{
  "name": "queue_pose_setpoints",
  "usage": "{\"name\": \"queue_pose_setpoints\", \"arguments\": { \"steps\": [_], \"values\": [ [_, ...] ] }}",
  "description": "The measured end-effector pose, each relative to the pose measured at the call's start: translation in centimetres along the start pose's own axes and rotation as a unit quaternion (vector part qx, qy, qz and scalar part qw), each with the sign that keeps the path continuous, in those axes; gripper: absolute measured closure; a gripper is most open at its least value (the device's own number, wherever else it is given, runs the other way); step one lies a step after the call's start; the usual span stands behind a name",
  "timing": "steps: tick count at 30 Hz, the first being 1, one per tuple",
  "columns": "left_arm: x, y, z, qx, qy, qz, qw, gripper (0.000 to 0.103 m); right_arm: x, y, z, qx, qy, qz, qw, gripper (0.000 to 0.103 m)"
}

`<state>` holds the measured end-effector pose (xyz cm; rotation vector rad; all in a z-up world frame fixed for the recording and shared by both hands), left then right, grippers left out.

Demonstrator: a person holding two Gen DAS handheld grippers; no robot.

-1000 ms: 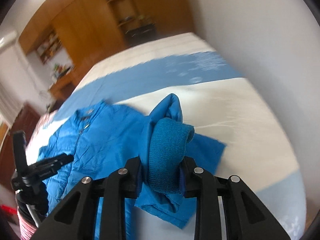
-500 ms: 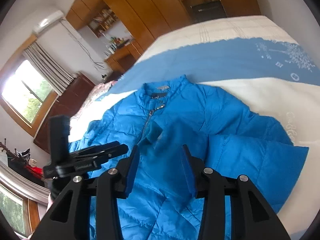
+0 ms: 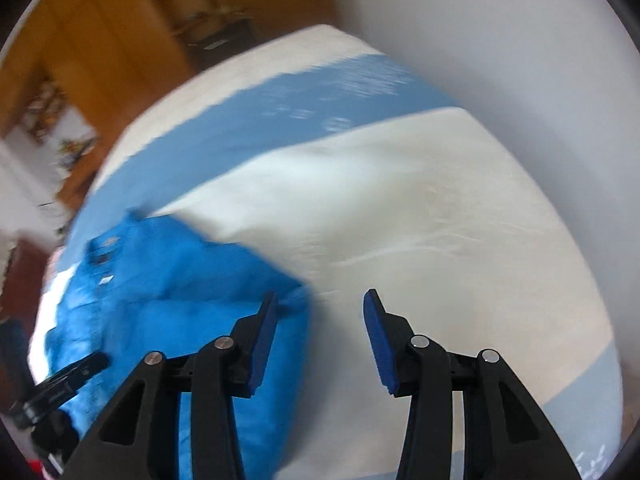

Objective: Fold large clothes

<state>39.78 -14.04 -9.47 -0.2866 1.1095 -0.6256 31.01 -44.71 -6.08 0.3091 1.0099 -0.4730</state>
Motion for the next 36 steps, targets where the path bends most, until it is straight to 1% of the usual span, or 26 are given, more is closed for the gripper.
{"name": "queue_pose_setpoints", "arguments": {
  "steps": [1, 2, 4, 5, 6, 7, 9, 10, 12, 15, 16, 20, 23, 25, 28, 30, 31, 34, 35, 36],
  "values": [
    [0.2, -0.2, 0.0, 0.007, -0.006, 0.005, 0.9999, 0.091, 0.7, -0.4, 0.0, 0.004, 0.006, -0.017, 1.000, 0.058],
    [0.2, -0.4, 0.0, 0.014, -0.013, 0.001, 0.9998, 0.095, 1.6, -0.5, 0.1, 0.007, 0.013, -0.023, 1.000, 0.058],
    [-0.6, -0.5, -0.1, 0.018, -0.035, -0.005, 0.9992, 0.101, 3.0, -0.9, 0.2, 0.011, 0.031, -0.017, 0.999, 0.058],
    [-1.4, -0.6, -0.1, 0.020, -0.052, -0.008, 0.9984, 0.102, 3.3, -1.0, 0.1, 0.013, 0.034, -0.013, 0.999, 0.058],
    [-2.4, -0.5, -0.1, 0.020, -0.066, -0.010, 0.9976, 0.102, 3.4, -1.0, 0.1, 0.017, 0.036, 0.001, 0.999, 0.058],
    [-3.3, -0.5, -0.1, 0.021, -0.080, -0.009, 0.9965, 0.102, 3.3, -1.1, 0.1, 0.022, 0.036, 0.023, 0.999, 0.058],
    [-5.1, -0.2, 0.0, 0.024, -0.106, 0.001, 0.9940, 0.103, 2.9, -1.4, 0.2, 0.035, 0.036, 0.094, 0.994, 0.056],
    [-6.3, 0.1, 0.0, 0.025, -0.123, 0.011, 0.9920, 0.103, 2.6, -1.5, 0.2, 0.041, 0.039, 0.142, 0.988, 0.055],
    [-8.7, 1.2, 0.1, 0.020, -0.153, 0.039, 0.9873, 0.103, 2.0, -1.1, 0.1, 0.042, 0.036, 0.191, 0.980, 0.055],
    [-11.8, 3.8, 0.2, 0.007, -0.181, 0.086, 0.9798, 0.103, 1.3, 0.3, -0.3, 0.019, 0.019, 0.210, 0.977, 0.055],
    [-12.6, 4.8, 0.2, -0.002, -0.187, 0.099, 0.9774, 0.103, 1.2, 1.1, -0.4, 0.009, 0.021, 0.214, 0.977, 0.055],
    [-14.8, 8.4, 0.6, -0.021, -0.204, 0.173, 0.9633, 0.103, 1.7, 4.8, -1.6, -0.040, 0.029, 0.206, 0.977, 0.055],
    [-15.8, 10.4, 0.6, -0.036, -0.200, 0.199, 0.9587, 0.103, 1.9, 8.1, -2.8, -0.080, 0.039, 0.206, 0.975, 0.055],
    [-15.4, 11.8, 0.7, -0.053, -0.189, 0.210, 0.9580, 0.103, 1.9, 9.8, -3.6, -0.104, 0.039, 0.183, 0.977, 0.055],
    [-14.5, 13.4, 0.2, -0.060, -0.163, 0.242, 0.9545, 0.103, 2.3, 11.5, -4.5, -0.138, 0.027, 0.122, 0.982, 0.055],
    [-13.6, 14.8, -0.4, -0.068, -0.142, 0.252, 0.9549, 0.103, 2.7, 11.8, -5.0, -0.149, 0.028, 0.098, 0.984, 0.055],
    [-13.1, 15.6, -0.6, -0.076, -0.136, 0.251, 0.9554, 0.103, 2.8, 11.6, -5.4, -0.151, 0.027, 0.096, 0.983, 0.055],
    [-13.1, 16.3, -1.0, -0.084, -0.135, 0.248, 0.9557, 0.101, 3.2, 11.8, -5.6, -0.159, 0.024, 0.083, 0.984, 0.055],
    [-13.4, 16.4, -1.1, -0.088, -0.136, 0.242, 0.9566, 0.101, 3.3, 11.8, -5.6, -0.159, 0.024, 0.082, 0.984, 0.055],
    [-14.0, 16.5, -1.3, -0.100, -0.141, 0.228, 0.9583, 0.099, 3.2, 11.7, -5.4, -0.156, 0.024, 0.085, 0.984, 0.055]
  ]
}}
Point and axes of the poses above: each gripper's, at about its wrist camera, not at the fingertips, and x roughly the way its jaws point, y to its left, z to its top, the point moved 1 cm from there along x, roughly the way its jaws point, and after that the axes turned 15 degrees about -z, right-handed, at the moved point
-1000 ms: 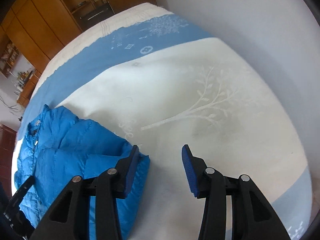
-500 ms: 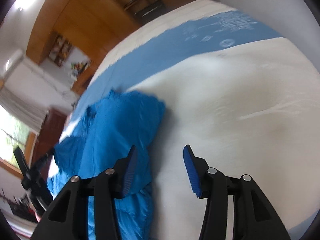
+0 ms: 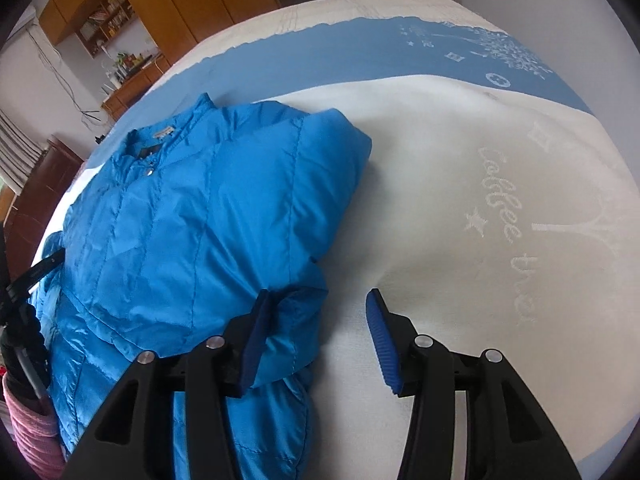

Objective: Fold large clothes

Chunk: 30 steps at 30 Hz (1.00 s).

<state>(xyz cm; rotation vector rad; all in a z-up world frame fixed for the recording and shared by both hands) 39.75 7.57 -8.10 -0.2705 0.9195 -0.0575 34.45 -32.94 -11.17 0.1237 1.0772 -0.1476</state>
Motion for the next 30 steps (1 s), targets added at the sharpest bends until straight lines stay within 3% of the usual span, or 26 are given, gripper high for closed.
{"name": "queue_pose_setpoints", "arguments": {
  "steps": [2, 4, 7, 9, 11, 15, 19, 22, 26, 30],
  "values": [
    [-1.7, 1.3, 0.3, -0.039, -0.008, -0.022, 0.9990, 0.092, -1.0, -0.6, 0.1, 0.015, 0.000, 0.020, 1.000, 0.055],
    [-4.1, 1.8, 0.4, -0.056, -0.038, -0.017, 0.9976, 0.089, -3.0, -0.6, 0.7, 0.019, -0.019, 0.030, 0.999, 0.055],
    [-6.4, 0.1, 1.0, -0.035, -0.064, -0.026, 0.9970, 0.089, -5.6, 0.9, 1.5, 0.006, -0.043, 0.030, 0.999, 0.055],
    [-6.5, -2.7, 1.2, -0.008, -0.051, -0.053, 0.9973, 0.087, -5.8, 3.1, 2.1, -0.007, -0.033, 0.060, 0.998, 0.055],
    [-5.1, -5.9, 1.1, 0.025, -0.022, -0.080, 0.9963, 0.079, -5.2, 5.1, 2.4, -0.016, -0.027, 0.054, 0.998, 0.055],
    [-1.1, -9.3, 0.2, 0.067, 0.022, -0.080, 0.9943, 0.079, -3.0, 7.8, 2.4, -0.028, -0.015, 0.042, 0.999, 0.055],
    [3.1, -8.2, -1.4, 0.070, 0.064, -0.081, 0.9922, 0.080, -0.4, 8.4, 1.3, -0.048, -0.006, 0.021, 0.999, 0.059],
    [3.4, -7.1, -1.9, 0.062, 0.058, -0.108, 0.9905, 0.081, 0.2, 8.3, 0.5, -0.053, -0.012, 0.016, 0.998, 0.060],
    [3.3, -7.3, -2.3, 0.068, 0.050, -0.101, 0.9913, 0.081, 0.2, 8.8, -0.1, -0.062, -0.029, -0.004, 0.998, 0.060],
    [3.2, -6.9, -1.7, 0.056, 0.051, -0.097, 0.9924, 0.081, -0.3, 7.9, 0.1, -0.046, -0.029, 0.029, 0.998, 0.058]
  ]
}}
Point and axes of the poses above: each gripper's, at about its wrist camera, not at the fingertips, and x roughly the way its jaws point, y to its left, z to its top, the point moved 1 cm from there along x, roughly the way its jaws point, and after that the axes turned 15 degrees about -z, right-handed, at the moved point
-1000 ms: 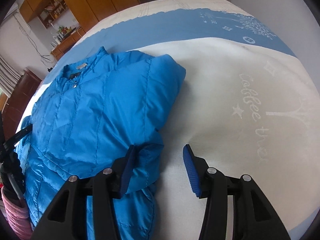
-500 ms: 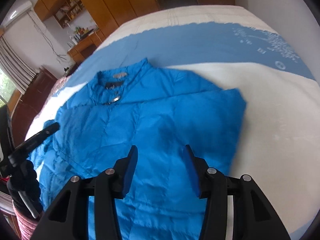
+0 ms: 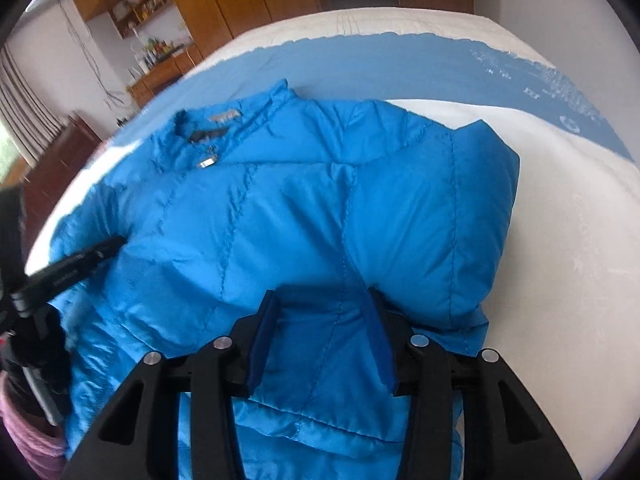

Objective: Fold large clothes

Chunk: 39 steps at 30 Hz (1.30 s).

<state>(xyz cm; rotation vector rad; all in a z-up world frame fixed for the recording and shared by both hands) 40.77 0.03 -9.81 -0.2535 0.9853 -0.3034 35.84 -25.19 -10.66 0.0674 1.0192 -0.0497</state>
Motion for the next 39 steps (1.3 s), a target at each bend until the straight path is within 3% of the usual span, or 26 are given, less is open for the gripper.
{"name": "queue_pose_setpoints", "arguments": {
  "steps": [3, 4, 5, 6, 9, 11, 13, 15, 18, 21, 26, 30, 31, 32, 35, 39],
  "values": [
    [-2.5, -0.2, 0.1, -0.016, -0.017, -0.004, 0.9997, 0.077, -2.4, -1.4, 0.3, 0.019, -0.017, 0.065, 0.998, 0.056],
    [-4.1, -0.1, 0.0, -0.013, -0.035, -0.005, 0.9993, 0.066, -4.0, -2.0, 0.5, 0.016, -0.044, 0.065, 0.997, 0.054],
    [-6.0, 0.1, -0.2, -0.009, -0.055, -0.003, 0.9985, 0.053, -4.9, -2.3, 0.6, 0.015, -0.060, 0.055, 0.997, 0.048],
    [-7.5, 0.6, -0.5, -0.007, -0.069, 0.004, 0.9976, 0.049, -5.9, -2.8, 0.7, 0.016, -0.074, 0.040, 0.996, 0.044],
    [-12.6, 4.4, -2.1, -0.027, -0.100, 0.058, 0.9930, 0.048, -7.4, -4.1, 1.0, 0.018, -0.083, 0.020, 0.996, 0.044],
    [-15.8, 8.5, -3.7, -0.064, -0.113, 0.107, 0.9858, 0.047, -7.1, -4.9, 1.2, 0.021, -0.065, -0.025, 0.997, 0.044],
    [-19.7, 14.5, -6.2, -0.129, -0.125, 0.169, 0.9691, 0.047, -6.8, -5.4, 0.9, 0.017, -0.059, -0.030, 0.998, 0.044],
    [-22.7, 19.6, -8.2, -0.188, -0.131, 0.225, 0.9469, 0.044, -6.0, -5.8, 0.6, 0.017, -0.040, -0.026, 0.999, 0.044],
    [-27.1, 27.1, -11.7, -0.283, -0.152, 0.274, 0.9064, 0.044, -5.3, -6.7, 0.1, 0.028, -0.021, -0.012, 0.999, 0.044],
    [-28.7, 31.9, -13.5, -0.345, -0.167, 0.256, 0.8874, 0.044, -5.2, -7.1, 0.2, 0.038, -0.018, -0.003, 0.999, 0.044],
    [-27.4, 35.7, -13.3, -0.381, -0.200, 0.162, 0.8882, 0.044, -5.0, -6.0, 0.0, 0.024, -0.020, -0.005, 0.999, 0.044],
    [-26.6, 37.1, -13.1, -0.406, -0.223, 0.134, 0.8759, 0.044, -4.4, -5.8, -0.3, 0.019, -0.016, -0.009, 1.000, 0.044],
    [-26.5, 37.3, -13.0, -0.407, -0.226, 0.134, 0.8747, 0.051, -4.2, -5.8, -0.4, 0.019, -0.013, -0.010, 1.000, 0.044],
    [-26.2, 37.5, -12.8, -0.410, -0.223, 0.144, 0.8727, 0.066, -4.0, -5.9, -0.4, 0.020, -0.010, -0.011, 1.000, 0.044],
    [-26.0, 37.7, -13.2, -0.416, -0.225, 0.144, 0.8691, 0.088, -3.3, -6.1, -0.5, 0.022, -0.002, -0.014, 1.000, 0.044],
    [-26.3, 37.3, -13.2, -0.411, -0.246, 0.144, 0.8661, 0.094, -2.4, -6.3, -0.7, 0.029, 0.013, -0.012, 0.999, 0.044]
  ]
}}
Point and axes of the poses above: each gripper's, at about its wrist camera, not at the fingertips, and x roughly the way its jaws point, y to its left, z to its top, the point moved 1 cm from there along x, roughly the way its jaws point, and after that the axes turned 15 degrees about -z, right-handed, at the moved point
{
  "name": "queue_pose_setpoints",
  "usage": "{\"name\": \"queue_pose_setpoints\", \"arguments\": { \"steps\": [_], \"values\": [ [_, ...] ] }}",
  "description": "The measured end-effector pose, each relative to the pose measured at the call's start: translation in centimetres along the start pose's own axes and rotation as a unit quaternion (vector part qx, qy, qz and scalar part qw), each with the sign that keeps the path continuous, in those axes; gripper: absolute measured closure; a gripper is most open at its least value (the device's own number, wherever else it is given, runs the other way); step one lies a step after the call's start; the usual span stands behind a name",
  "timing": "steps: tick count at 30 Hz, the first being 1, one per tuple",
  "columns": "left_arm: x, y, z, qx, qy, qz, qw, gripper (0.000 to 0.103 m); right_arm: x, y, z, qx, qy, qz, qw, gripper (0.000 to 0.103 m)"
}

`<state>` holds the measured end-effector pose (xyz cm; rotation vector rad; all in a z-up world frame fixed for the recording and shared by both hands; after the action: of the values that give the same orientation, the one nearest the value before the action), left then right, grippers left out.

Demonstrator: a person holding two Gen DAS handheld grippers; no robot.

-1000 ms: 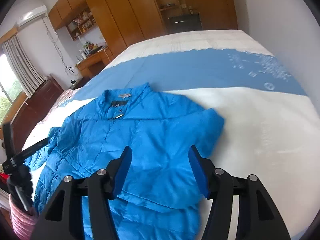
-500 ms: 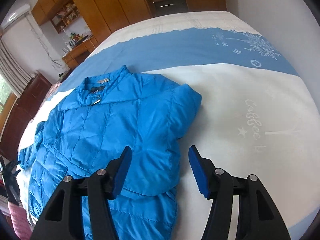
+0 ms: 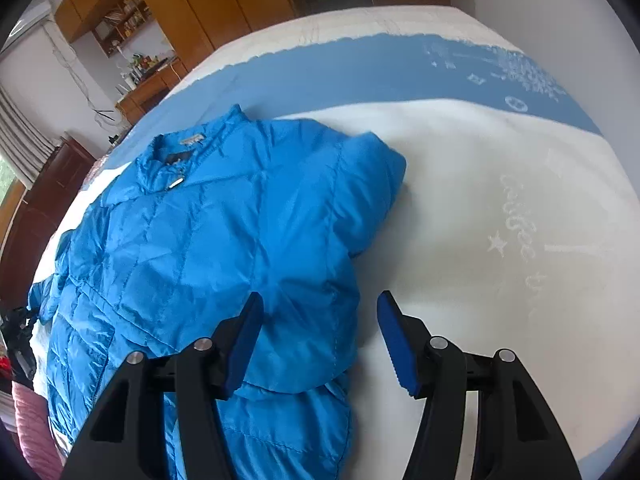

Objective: Fold large clothes

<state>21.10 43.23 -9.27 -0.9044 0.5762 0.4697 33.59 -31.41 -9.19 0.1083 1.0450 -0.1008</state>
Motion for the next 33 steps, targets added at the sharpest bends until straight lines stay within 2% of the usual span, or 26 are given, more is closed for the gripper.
{"name": "queue_pose_setpoints", "arguments": {
  "steps": [4, 7, 10, 14, 17, 18, 20, 23, 25, 28, 31, 33],
  "values": [
    [-2.7, -2.2, -0.3, 0.032, -0.040, -0.034, 0.9981, 0.096, -0.7, -0.2, 0.1, 0.001, -0.007, 0.005, 1.000, 0.044],
    [-5.2, -6.4, -1.1, 0.087, -0.064, -0.074, 0.9914, 0.096, -2.3, -0.2, 0.2, -0.003, -0.026, 0.006, 1.000, 0.044],
    [-7.3, -11.8, -3.1, 0.145, -0.071, -0.110, 0.9807, 0.096, -3.5, 0.1, -0.1, -0.015, -0.039, 0.001, 0.999, 0.044],
    [-8.9, -21.1, -8.6, 0.235, -0.054, -0.171, 0.9553, 0.096, -4.8, 0.7, -0.5, -0.029, -0.051, 0.000, 0.998, 0.044],
    [-9.2, -26.9, -13.8, 0.283, -0.026, -0.218, 0.9336, 0.096, -5.6, 1.2, -0.8, -0.039, -0.059, 0.004, 0.998, 0.044],
    [-9.2, -29.7, -16.3, 0.311, -0.014, -0.237, 0.9205, 0.096, -5.8, 1.4, -0.9, -0.042, -0.061, 0.006, 0.997, 0.044],
    [-8.8, -33.8, -20.4, 0.349, 0.013, -0.262, 0.8995, 0.096, -5.9, 1.9, -1.1, -0.050, -0.066, 0.008, 0.997, 0.044],
    [-7.1, -38.5, -26.7, 0.394, 0.068, -0.290, 0.8696, 0.096, -5.7, 2.3, -1.4, -0.056, -0.065, 0.010, 0.996, 0.044],
    [-5.4, -40.6, -30.1, 0.421, 0.091, -0.289, 0.8550, 0.096, -5.4, 2.4, -1.4, -0.057, -0.061, 0.014, 0.996, 0.044],
    [-1.0, -42.7, -34.9, 0.436, 0.156, -0.285, 0.8391, 0.096, -4.9, 2.0, -1.4, -0.054, -0.055, 0.013, 0.997, 0.044],
    [3.4, -42.4, -37.6, 0.426, 0.221, -0.277, 0.8323, 0.095, -4.4, 1.8, -1.4, -0.050, -0.048, 0.015, 0.997, 0.044],
    [4.7, -41.7, -38.5, 0.425, 0.249, -0.279, 0.8241, 0.093, -4.0, 1.8, -1.4, -0.049, -0.044, 0.016, 0.998, 0.044]
  ]
}}
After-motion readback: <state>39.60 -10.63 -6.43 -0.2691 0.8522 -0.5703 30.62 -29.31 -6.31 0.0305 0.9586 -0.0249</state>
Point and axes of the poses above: each gripper's, at about its wrist camera, not at the fingertips, and x roughly the way its jaws point, y to its left, z to its top, the point moved 1 cm from there along x, roughly the way its jaws point, and after that the axes turned 15 degrees about -z, right-handed, at the moved point
